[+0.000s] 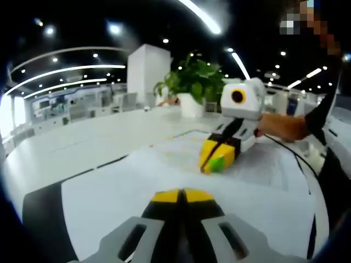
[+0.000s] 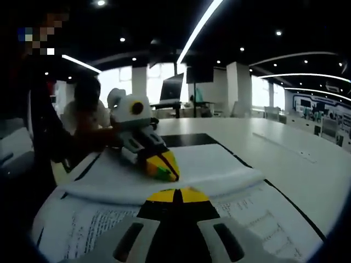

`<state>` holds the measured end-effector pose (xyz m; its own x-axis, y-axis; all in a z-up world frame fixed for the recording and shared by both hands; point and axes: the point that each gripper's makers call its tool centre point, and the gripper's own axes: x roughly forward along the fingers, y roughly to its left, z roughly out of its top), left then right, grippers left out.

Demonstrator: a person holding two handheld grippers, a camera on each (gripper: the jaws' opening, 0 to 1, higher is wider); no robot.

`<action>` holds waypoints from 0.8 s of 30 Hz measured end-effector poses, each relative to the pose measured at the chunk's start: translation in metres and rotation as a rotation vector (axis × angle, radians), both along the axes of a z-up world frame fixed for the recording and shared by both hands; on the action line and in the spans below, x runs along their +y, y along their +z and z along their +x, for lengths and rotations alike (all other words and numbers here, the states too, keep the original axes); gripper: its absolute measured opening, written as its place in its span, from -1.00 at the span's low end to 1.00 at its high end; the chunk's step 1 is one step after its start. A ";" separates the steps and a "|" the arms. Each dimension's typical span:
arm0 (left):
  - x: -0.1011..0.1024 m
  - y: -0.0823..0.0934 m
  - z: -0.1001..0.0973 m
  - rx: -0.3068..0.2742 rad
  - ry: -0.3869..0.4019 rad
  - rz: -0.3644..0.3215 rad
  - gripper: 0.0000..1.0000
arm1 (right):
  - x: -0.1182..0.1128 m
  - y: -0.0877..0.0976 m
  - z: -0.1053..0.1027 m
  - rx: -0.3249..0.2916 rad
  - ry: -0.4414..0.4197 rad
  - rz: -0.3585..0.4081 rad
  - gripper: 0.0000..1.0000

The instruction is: Flip through the bound document one page at a time

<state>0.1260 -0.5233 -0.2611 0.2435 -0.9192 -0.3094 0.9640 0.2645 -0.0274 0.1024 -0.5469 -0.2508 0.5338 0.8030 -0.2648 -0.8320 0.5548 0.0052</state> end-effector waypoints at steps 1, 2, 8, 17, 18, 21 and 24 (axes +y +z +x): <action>0.000 0.000 0.000 0.000 0.000 0.000 -0.94 | 0.000 0.000 -0.001 0.001 0.000 0.001 -0.92; 0.000 0.000 0.000 0.001 0.000 0.000 -0.94 | 0.001 0.000 -0.003 -0.001 0.002 0.001 -0.92; 0.000 0.000 0.000 0.001 0.000 0.000 -0.94 | 0.004 0.002 -0.011 0.003 0.027 0.007 -0.92; 0.000 0.000 0.000 0.001 0.000 0.000 -0.94 | 0.013 0.002 -0.024 -0.005 0.070 0.003 -0.92; 0.000 0.000 0.000 0.001 0.000 0.000 -0.94 | 0.014 0.002 -0.025 -0.007 0.072 0.001 -0.92; 0.000 0.000 0.001 0.000 0.000 0.000 -0.94 | 0.017 0.002 -0.030 -0.007 0.085 -0.003 -0.92; 0.000 0.000 0.001 -0.001 0.000 0.001 -0.94 | 0.020 0.001 -0.035 -0.011 0.096 -0.009 -0.92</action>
<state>0.1267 -0.5229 -0.2607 0.2434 -0.9191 -0.3098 0.9641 0.2642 -0.0266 0.0675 -0.5269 -0.2501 0.4578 0.8482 -0.2664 -0.8811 0.4728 -0.0089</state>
